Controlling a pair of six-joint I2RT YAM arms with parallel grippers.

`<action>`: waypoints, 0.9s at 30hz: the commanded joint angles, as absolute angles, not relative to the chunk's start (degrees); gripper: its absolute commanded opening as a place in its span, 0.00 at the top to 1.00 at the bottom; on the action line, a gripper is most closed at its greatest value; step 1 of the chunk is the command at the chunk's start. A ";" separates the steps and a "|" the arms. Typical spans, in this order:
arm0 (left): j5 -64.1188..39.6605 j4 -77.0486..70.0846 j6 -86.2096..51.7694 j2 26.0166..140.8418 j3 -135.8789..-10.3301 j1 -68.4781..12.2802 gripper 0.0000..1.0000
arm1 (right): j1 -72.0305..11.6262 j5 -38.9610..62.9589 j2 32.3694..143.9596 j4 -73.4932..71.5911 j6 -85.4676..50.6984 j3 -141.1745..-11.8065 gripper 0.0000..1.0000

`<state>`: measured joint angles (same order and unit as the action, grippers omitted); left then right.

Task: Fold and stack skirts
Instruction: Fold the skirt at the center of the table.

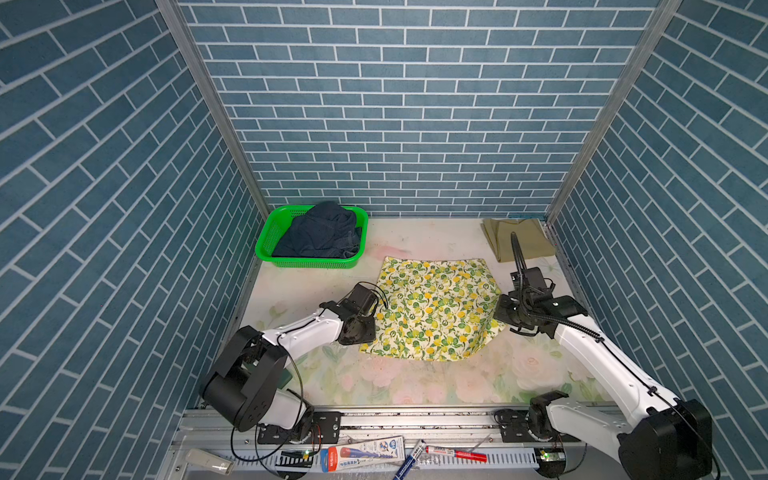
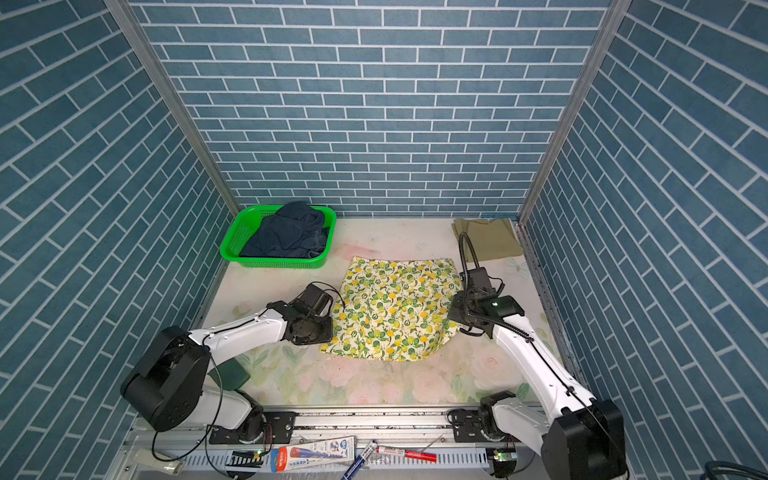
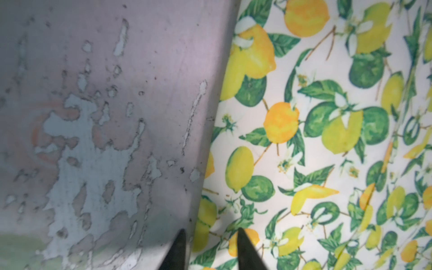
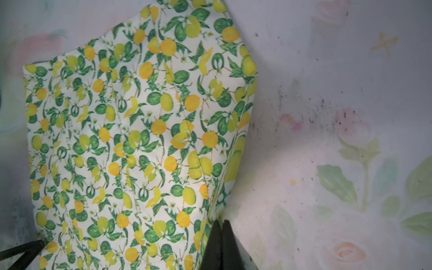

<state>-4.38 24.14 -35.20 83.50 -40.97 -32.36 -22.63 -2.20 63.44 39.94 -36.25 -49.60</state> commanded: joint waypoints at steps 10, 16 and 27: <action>-4.75 20.54 -36.33 83.01 -36.07 -31.99 1.00 | -43.40 -5.09 82.61 34.68 -43.76 -70.28 1.00; -4.41 20.18 -36.56 81.27 -34.15 -31.36 1.00 | -53.55 -5.74 93.09 29.61 -49.59 -79.42 1.00; -4.34 19.76 -37.30 76.55 -31.12 -30.48 1.00 | -59.59 -1.71 94.44 21.14 -55.55 -78.21 0.96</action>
<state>-5.17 17.23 -36.84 77.14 -32.69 -30.81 -60.05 -2.76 96.38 23.90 -52.31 -77.93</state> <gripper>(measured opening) 0.044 0.044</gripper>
